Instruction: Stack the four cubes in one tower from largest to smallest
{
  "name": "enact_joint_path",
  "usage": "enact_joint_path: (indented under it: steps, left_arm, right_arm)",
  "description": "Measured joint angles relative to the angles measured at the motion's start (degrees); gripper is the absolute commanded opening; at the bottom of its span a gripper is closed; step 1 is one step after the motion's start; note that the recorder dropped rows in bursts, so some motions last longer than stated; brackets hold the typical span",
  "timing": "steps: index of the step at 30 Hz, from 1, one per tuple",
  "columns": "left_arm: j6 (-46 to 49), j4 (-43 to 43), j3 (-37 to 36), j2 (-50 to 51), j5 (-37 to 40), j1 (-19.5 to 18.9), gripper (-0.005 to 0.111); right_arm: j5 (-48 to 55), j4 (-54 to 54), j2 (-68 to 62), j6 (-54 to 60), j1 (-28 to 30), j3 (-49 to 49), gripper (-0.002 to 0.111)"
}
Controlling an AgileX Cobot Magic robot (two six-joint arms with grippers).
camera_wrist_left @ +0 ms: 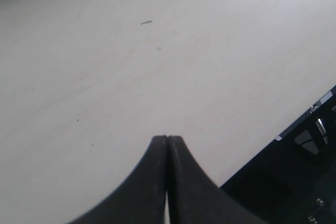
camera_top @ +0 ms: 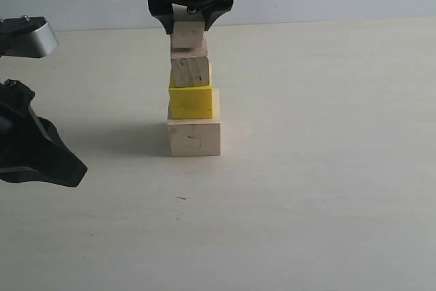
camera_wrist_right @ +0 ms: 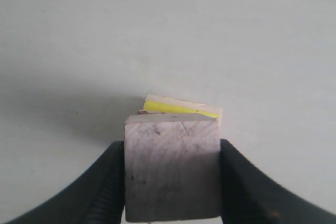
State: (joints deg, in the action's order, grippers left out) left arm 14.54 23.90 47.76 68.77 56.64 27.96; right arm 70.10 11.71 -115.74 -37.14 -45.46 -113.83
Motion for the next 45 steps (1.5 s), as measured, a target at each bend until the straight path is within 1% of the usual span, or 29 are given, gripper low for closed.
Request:
enact_joint_path:
  steps: [30,45]
  left_arm:
    - [1.0,0.0,0.0,0.0,0.0,0.0,0.000]
    - [1.0,0.1,0.0,0.0,0.0,0.0,0.000]
  right_arm:
    - [0.1,-0.6,0.1,-0.8,0.0,0.0,0.000]
    - [0.1,-0.7,2.7,0.4,0.0,-0.1,0.000]
